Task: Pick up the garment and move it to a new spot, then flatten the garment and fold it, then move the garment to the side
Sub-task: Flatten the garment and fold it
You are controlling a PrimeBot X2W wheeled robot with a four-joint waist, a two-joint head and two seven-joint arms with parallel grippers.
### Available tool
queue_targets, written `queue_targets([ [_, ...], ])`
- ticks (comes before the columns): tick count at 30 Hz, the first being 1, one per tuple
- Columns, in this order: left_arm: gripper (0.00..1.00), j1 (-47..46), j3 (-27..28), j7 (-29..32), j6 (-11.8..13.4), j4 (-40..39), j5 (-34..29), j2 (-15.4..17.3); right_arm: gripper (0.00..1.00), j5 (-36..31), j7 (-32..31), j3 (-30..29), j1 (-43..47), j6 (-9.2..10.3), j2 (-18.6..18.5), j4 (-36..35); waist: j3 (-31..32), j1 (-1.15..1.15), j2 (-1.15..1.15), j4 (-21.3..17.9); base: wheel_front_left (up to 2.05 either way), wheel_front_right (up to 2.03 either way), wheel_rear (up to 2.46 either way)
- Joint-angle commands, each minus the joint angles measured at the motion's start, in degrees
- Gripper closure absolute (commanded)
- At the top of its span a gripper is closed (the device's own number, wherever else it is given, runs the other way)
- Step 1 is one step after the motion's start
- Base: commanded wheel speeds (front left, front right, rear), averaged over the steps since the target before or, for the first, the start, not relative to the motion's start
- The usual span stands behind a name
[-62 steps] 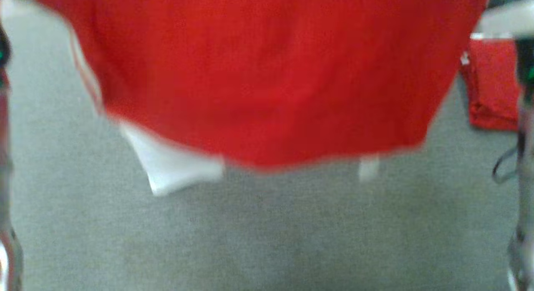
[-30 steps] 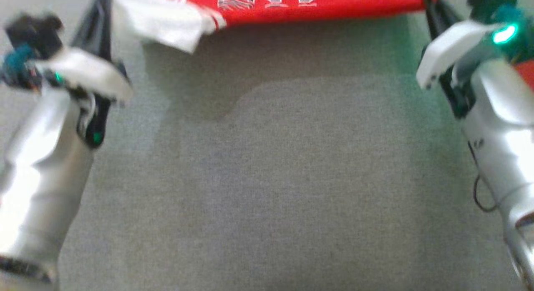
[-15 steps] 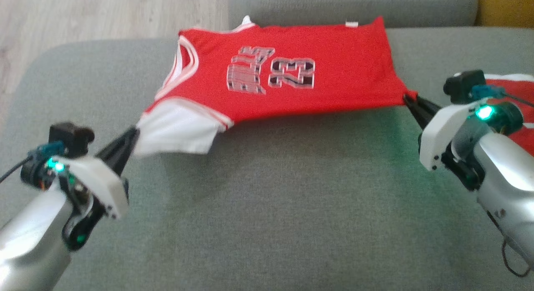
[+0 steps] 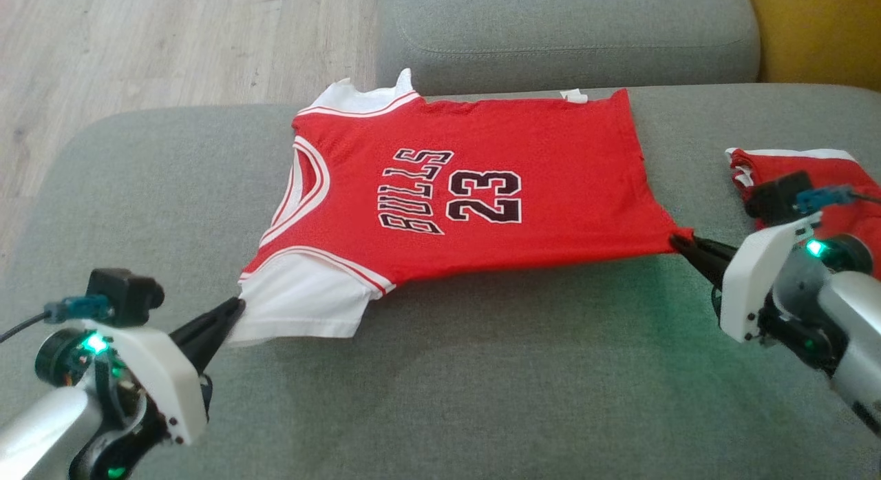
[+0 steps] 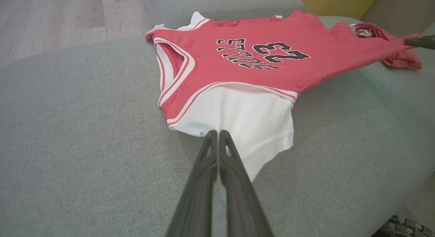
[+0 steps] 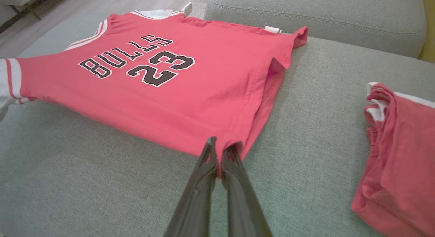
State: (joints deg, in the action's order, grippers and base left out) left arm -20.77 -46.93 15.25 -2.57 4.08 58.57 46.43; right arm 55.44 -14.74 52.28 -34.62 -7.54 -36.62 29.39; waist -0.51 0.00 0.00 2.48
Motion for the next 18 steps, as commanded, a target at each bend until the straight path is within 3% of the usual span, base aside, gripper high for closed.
queue_targets([
  [1,1.0,-2.6,3.6,0.0,1.2,-2.9,0.3,3.3,1.0,1.3,-0.2,-0.6,-0.5,0.05,-2.5,-2.3,-0.3,0.0,0.0,-0.1,0.0,0.0,0.0],
  [8,1.0,-4.3,4.4,-0.2,3.0,-4.4,-0.4,2.6,1.0,1.6,0.3,-1.5,-1.5,0.05,-2.5,-3.2,-2.0,0.0,0.0,-0.3,0.0,0.0,0.0],
  [18,1.0,-13.5,4.8,2.0,1.9,3.2,-2.9,-0.2,1.0,0.5,1.4,-4.1,-6.3,0.05,0.1,-0.5,-8.2,0.0,0.0,-1.0,0.0,0.0,0.0],
])
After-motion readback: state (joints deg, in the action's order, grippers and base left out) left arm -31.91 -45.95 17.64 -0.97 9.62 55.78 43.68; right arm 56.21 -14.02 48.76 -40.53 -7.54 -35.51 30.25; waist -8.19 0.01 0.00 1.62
